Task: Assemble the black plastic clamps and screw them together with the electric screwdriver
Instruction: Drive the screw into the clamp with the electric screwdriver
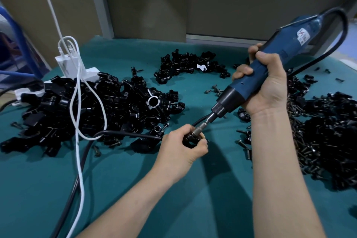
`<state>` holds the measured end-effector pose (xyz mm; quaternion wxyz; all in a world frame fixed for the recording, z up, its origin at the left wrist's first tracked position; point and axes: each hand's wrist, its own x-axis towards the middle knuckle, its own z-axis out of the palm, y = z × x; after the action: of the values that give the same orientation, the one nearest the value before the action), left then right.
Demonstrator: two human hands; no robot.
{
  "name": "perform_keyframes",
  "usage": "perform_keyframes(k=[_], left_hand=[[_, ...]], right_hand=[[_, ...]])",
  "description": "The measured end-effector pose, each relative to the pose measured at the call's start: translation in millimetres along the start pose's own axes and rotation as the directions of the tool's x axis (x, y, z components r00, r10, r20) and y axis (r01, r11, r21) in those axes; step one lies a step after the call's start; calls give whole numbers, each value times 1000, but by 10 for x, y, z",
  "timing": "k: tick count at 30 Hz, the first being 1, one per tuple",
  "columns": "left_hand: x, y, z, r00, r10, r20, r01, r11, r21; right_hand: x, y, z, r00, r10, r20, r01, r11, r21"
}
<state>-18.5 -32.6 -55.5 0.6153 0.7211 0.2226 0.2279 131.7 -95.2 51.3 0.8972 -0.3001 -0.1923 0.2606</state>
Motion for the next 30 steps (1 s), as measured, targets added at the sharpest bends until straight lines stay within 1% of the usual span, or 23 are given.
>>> perform_keyframes(k=[5, 11, 12, 14, 15, 16, 17, 18, 19, 20, 21, 23, 27, 30], left_hand=[[4, -18, 0, 1000, 2, -9, -2, 1000, 18], [-13, 2, 3, 1000, -5, -5, 5, 998, 63], [-17, 24, 2, 1000, -21, 10, 20, 999, 38], [-28, 67, -13, 989, -111, 94, 124, 982, -139], [-41, 87, -28, 966, -178, 186, 220, 946, -237], [-62, 113, -44, 921, -239, 308, 334, 891, -309], [-85, 138, -62, 856, -279, 435, 443, 829, -341], [-105, 160, -80, 787, -299, 540, 529, 777, -341], [-116, 175, -104, 730, -302, 614, 582, 746, -325], [-113, 191, -135, 688, -295, 663, 609, 732, -306], [-96, 207, -167, 663, -287, 691, 616, 733, -287], [-55, 241, -215, 652, -275, 707, 602, 755, -261], [-16, 275, -256, 637, -260, 726, 569, 794, -215], [-14, 267, -299, 591, -285, 755, 553, 824, -122]], right_hand=[[1, 11, 2, 1000, 10, 4, -10, 1000, -4], [3, 12, -22, 999, 10, 47, -10, 1000, -11], [5, 14, -30, 998, 10, 62, -10, 1000, 6], [9, 12, -47, 992, 18, 124, -27, 997, 69], [13, 3, -55, 986, 26, 164, -42, 995, 91], [18, -7, -58, 975, 41, 220, -66, 992, 109], [26, -16, -63, 955, 60, 290, -103, 985, 136], [28, -21, -65, 928, 79, 364, -151, 974, 172], [26, -26, -64, 900, 92, 426, -197, 958, 209], [25, -32, -63, 878, 98, 468, -236, 940, 246], [24, -44, -71, 868, 97, 487, -261, 924, 281], [21, -90, -103, 866, 81, 494, -272, 904, 329], [14, -146, -116, 867, 66, 494, -254, 911, 324], [6, -168, -81, 855, 61, 516, -262, 909, 326]])
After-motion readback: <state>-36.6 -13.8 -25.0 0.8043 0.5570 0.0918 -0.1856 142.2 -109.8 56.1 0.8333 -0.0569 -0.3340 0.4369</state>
